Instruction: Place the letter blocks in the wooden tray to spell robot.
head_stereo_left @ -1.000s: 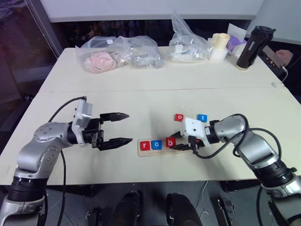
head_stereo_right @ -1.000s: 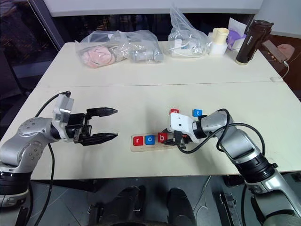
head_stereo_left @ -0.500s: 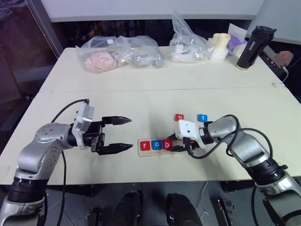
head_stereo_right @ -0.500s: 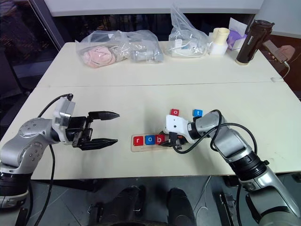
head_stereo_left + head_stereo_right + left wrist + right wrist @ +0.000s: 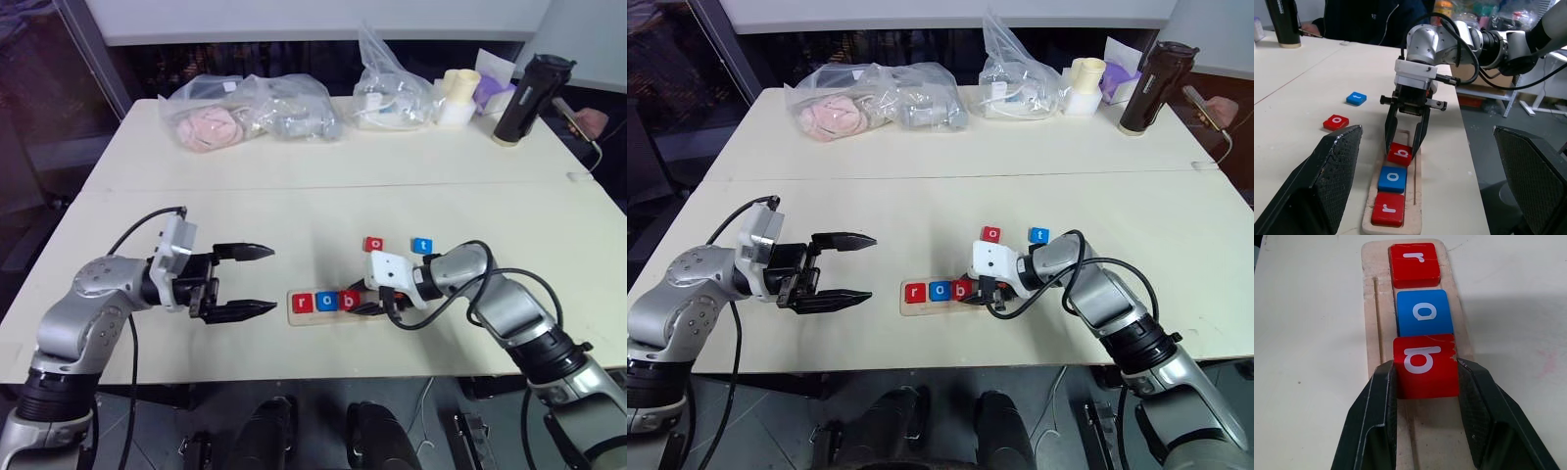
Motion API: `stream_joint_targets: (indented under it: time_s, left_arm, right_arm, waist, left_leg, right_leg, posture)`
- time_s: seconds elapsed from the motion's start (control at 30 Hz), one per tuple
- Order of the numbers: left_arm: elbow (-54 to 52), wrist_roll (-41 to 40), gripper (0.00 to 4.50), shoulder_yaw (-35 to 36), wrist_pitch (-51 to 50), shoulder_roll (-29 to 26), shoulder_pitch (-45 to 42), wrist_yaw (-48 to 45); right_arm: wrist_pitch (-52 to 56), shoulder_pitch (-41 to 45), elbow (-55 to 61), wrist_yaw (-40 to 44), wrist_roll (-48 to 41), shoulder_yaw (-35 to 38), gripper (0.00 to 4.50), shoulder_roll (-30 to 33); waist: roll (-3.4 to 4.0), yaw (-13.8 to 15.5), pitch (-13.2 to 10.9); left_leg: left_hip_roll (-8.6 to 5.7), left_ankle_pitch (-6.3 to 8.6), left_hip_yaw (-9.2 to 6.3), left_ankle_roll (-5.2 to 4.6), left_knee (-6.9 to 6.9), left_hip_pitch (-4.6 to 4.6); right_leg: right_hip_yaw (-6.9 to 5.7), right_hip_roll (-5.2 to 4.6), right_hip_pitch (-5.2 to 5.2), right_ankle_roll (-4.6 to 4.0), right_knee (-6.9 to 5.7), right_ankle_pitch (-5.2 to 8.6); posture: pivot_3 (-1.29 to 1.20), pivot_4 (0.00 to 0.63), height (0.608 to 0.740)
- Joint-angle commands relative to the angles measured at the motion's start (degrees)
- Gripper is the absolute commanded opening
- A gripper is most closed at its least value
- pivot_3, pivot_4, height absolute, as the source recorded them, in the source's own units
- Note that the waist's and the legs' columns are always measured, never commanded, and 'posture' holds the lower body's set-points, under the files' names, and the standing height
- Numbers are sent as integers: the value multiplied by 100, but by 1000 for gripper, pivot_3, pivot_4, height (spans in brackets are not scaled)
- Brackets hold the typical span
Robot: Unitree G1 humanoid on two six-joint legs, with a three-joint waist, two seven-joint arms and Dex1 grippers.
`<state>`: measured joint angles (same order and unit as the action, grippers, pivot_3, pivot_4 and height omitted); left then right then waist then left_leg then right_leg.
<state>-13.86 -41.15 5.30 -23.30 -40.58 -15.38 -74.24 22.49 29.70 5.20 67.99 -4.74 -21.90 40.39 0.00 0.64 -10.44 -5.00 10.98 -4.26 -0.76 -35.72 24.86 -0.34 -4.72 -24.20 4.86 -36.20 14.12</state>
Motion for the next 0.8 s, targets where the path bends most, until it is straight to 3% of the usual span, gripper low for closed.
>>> stream_joint_targets:
  time_s: [0.03, 0.23, 0.47, 0.8]
  left_arm:
    - [-180, -9, 4500, 12, 17, -59, 1, -17]
    - [-172, 11, 4500, -2, 14, -44, -18, -16]
    - [-181, 22, 4500, 1, 13, -21, 10, 16]
    - [-174, 42, 4500, -43, 35, 30, 21, 54]
  right_arm:
    - [-106, 96, 69, 28, 5, 44, 1139, -50]
    - [-111, 170, 6, 21, 36, 46, 1139, -115]
    - [-78, 204, 55, 72, 16, 119, 4452, -71]
    - [0, 589, -330, -349, -156, 562, 4452, -373]
  waist:
    - [0, 0, 0]
    - [0, 0, 0]
    - [0, 0, 0]
    - [0, -8, 0]
  left_leg:
    - [0, 0, 0, 0, 0, 0]
    - [0, 0, 0, 0, 0, 0]
    - [0, 0, 0, 0, 0, 0]
    - [0, 0, 0, 0, 0, 0]
  right_leg:
    - [0, 0, 0, 0, 0, 0]
    - [0, 0, 0, 0, 0, 0]
    - [0, 0, 0, 0, 0, 0]
    - [0, 1, -1, 0, -1, 0]
  posture:
    - [0, 150, 738]
    - [0, 150, 738]
    - [0, 150, 738]
    - [0, 150, 738]
